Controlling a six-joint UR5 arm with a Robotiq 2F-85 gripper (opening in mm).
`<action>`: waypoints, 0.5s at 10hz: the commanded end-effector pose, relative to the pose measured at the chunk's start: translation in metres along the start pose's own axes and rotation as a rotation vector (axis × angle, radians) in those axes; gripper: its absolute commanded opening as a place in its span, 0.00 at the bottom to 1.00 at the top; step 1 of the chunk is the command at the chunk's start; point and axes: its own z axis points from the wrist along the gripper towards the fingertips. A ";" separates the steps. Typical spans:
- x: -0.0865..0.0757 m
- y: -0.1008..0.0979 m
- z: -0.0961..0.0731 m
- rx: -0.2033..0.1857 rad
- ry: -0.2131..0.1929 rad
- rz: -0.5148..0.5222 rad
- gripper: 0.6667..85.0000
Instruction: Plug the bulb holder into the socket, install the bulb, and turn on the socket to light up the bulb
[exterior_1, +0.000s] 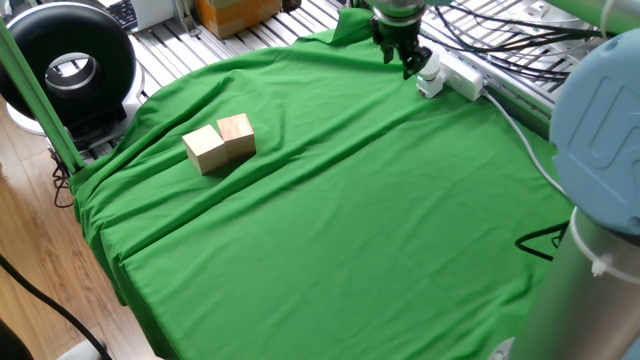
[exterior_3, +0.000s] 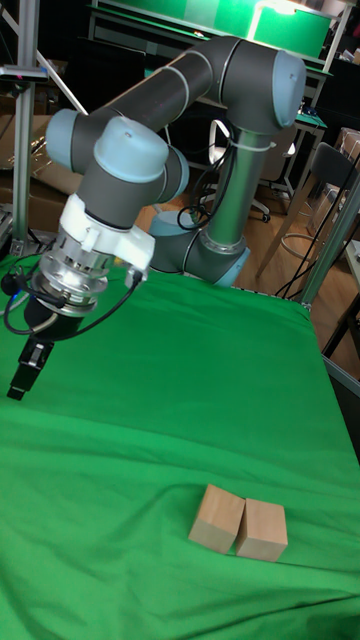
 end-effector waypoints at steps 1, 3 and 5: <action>0.016 0.007 0.007 -0.014 -0.007 -0.006 0.62; 0.017 0.010 0.009 -0.031 -0.011 -0.009 0.61; 0.017 0.017 0.008 -0.055 -0.011 0.022 0.61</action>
